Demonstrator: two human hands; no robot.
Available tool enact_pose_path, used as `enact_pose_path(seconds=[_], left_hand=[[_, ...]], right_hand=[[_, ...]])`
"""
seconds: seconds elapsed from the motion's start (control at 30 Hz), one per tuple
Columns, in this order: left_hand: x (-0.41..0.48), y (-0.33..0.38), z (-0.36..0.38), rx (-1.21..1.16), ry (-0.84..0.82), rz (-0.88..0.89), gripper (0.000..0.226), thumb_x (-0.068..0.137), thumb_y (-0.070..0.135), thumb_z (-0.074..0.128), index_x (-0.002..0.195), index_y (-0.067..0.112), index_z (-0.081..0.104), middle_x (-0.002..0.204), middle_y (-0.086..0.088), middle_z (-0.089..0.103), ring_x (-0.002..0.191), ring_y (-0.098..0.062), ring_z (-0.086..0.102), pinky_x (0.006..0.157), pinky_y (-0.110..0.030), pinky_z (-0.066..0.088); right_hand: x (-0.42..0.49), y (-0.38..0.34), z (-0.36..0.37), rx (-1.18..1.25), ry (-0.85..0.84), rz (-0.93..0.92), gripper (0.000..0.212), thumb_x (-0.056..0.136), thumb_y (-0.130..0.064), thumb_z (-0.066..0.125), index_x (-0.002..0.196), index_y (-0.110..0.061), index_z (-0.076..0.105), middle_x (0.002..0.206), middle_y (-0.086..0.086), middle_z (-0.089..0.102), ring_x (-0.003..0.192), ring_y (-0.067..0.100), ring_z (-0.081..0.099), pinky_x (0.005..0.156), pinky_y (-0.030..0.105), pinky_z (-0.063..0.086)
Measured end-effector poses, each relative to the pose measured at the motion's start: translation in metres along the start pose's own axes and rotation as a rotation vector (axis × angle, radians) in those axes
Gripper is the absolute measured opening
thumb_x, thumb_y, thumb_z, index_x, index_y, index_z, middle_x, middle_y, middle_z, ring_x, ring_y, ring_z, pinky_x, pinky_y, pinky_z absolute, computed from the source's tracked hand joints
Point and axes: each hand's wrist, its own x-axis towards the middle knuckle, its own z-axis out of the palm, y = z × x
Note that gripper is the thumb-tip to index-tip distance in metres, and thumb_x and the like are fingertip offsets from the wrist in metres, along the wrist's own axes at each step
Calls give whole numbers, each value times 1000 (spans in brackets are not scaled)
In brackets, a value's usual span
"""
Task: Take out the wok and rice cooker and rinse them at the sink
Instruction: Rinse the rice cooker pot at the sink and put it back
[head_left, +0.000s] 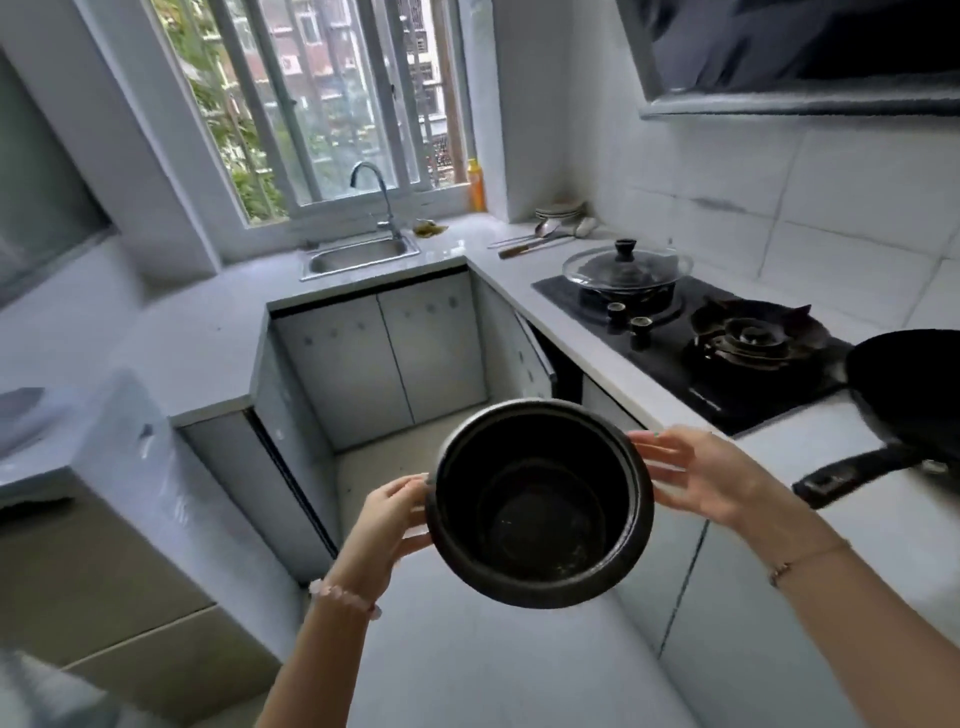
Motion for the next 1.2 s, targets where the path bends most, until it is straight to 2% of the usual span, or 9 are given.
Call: enact_pose_path(seconds=[0.13,0.23,0.37,0.5,0.63,0.77,0.9,1.1,1.2], left_hand=[[43,1,-70,-231,85,-209,28,95,29,44,96,11,65,86,-5,65,77,-17,61,60,-28,51],[69,2,-106,-399,136,-279,31,95,31,41,96,7,61,84,-7,60,76,-19,57,64,-31,49],[107,-2,-133,-483,214,-291,31,95,30,40,101,6,59,86,-7,58,76,-20,57,51,-24,55],[172,-5,-152,-531,313,-295,33,94,29,41,101,5,62,84,-6,59,75,-19,58,61,-30,52],[254,12,-167,-604,367,-287,35,95,27,39,101,2,63,86,-9,64,77,-21,60,65,-33,50],[346,49,-183,-661,388,-275,34,95,24,39,105,3,64,89,-8,67,80,-21,61,69,-36,50],[437,92,-197,-667,383,-218,29,93,19,41,103,5,65,87,-5,72,82,-19,63,77,-34,49],[564,132,-224,-685,378,-176,30,94,21,40,104,6,62,99,-7,67,84,-18,61,74,-33,49],[630,144,-240,-654,375,-145,28,94,19,41,108,7,62,103,-6,67,87,-17,62,71,-33,49]], right_hand=[[54,0,70,-11,-87,81,26,92,-18,43,103,-7,65,98,7,63,92,21,54,75,32,45],[98,-1,110,-37,-136,139,27,91,-18,43,103,-8,65,96,6,64,85,18,55,73,31,45],[162,-4,155,-73,-156,195,29,92,-19,42,109,-8,63,100,5,63,81,16,56,57,26,48],[249,-10,195,-130,-178,207,26,93,-17,42,102,-7,64,95,5,63,81,17,56,67,29,45],[350,-29,235,-178,-195,216,23,92,-15,44,90,-9,66,88,5,65,79,17,55,67,29,43],[444,-70,275,-187,-215,186,22,91,-11,48,94,-8,69,75,3,70,77,19,57,65,28,43],[520,-113,313,-213,-205,93,24,87,-6,53,104,-5,70,83,7,66,75,17,56,64,26,44],[616,-162,358,-183,-202,48,24,89,-7,48,83,-12,71,65,-3,68,70,15,58,67,27,45],[666,-178,384,-173,-209,34,23,87,-2,49,90,-8,71,76,5,67,75,18,58,66,28,47]])
